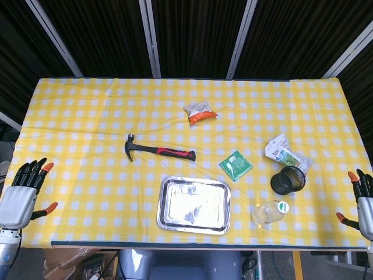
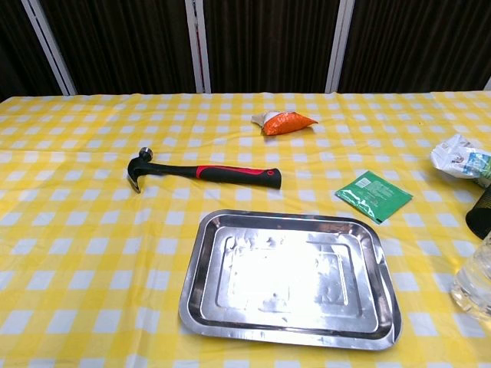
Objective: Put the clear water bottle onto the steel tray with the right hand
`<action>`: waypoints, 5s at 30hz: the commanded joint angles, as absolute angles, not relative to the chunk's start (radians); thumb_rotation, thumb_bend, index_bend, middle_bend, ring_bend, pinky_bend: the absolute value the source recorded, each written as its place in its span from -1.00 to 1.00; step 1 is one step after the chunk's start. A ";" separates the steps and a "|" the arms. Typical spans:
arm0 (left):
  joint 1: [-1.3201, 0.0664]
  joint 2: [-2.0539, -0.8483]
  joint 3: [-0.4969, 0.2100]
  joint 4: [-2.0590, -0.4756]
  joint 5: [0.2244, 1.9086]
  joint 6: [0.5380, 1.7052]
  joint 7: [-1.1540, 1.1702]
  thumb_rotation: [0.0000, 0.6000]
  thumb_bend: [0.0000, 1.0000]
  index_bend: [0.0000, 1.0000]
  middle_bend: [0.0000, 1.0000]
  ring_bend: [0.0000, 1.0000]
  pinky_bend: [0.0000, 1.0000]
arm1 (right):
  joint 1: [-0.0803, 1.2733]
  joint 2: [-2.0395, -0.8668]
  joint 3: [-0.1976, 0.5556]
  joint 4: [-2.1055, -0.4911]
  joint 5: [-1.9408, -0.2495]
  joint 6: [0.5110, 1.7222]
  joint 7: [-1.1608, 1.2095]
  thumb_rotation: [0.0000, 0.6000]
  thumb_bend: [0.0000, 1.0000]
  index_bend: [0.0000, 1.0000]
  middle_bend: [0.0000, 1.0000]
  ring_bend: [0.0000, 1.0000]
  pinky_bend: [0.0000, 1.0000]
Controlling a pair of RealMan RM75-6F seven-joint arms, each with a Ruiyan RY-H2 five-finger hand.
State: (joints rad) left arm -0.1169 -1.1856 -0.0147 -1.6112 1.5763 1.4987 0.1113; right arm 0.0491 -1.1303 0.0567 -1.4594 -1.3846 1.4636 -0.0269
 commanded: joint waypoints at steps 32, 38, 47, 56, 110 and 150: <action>-0.106 -1.181 0.004 -1.635 1.605 1.509 0.136 1.00 -0.62 -0.85 -1.00 -1.00 -1.00 | 0.064 -1.017 0.026 -1.537 -1.414 1.314 0.283 1.00 -0.66 -0.92 -0.87 -1.00 -1.00; -0.106 -1.182 0.004 -1.635 1.603 1.507 0.136 1.00 -0.62 -0.85 -1.00 -1.00 -1.00 | 0.066 -0.922 -0.009 -1.626 -1.408 1.237 0.332 1.00 -0.66 -0.88 -0.81 -1.00 -1.00; -0.103 -1.179 0.003 -1.635 1.608 1.516 0.126 1.00 -0.62 -0.85 -1.00 -1.00 -1.00 | 0.125 -0.853 -0.067 -1.633 -1.540 1.109 0.595 1.00 -0.66 -0.88 -0.81 -1.00 -1.00; -0.107 -1.184 0.002 -1.633 1.603 1.505 0.135 1.00 -0.62 -0.85 -1.00 -1.00 -1.00 | 0.183 -0.897 -0.092 -1.607 -1.592 1.027 0.685 1.00 -0.66 -0.77 -0.73 -1.00 -1.00; -0.121 -1.207 0.000 -1.631 1.587 1.476 0.176 1.00 -0.62 -0.85 -1.00 -1.00 -1.00 | 0.317 -1.168 -0.098 -1.612 -1.573 1.046 0.908 1.00 -0.47 -0.13 -0.16 -0.63 -1.00; -0.118 -1.189 -0.010 -1.620 1.593 1.500 0.111 1.00 -0.62 -0.85 -1.00 -1.00 -1.00 | 0.400 -1.241 0.064 -2.096 -1.261 1.028 0.283 1.00 -0.01 0.30 0.06 -0.48 -1.00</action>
State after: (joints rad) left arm -0.1183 -1.1887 -0.0098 -1.6203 1.5926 1.5001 0.1113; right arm 0.3787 -1.2063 0.0429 -2.0729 -1.3001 1.0427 0.3202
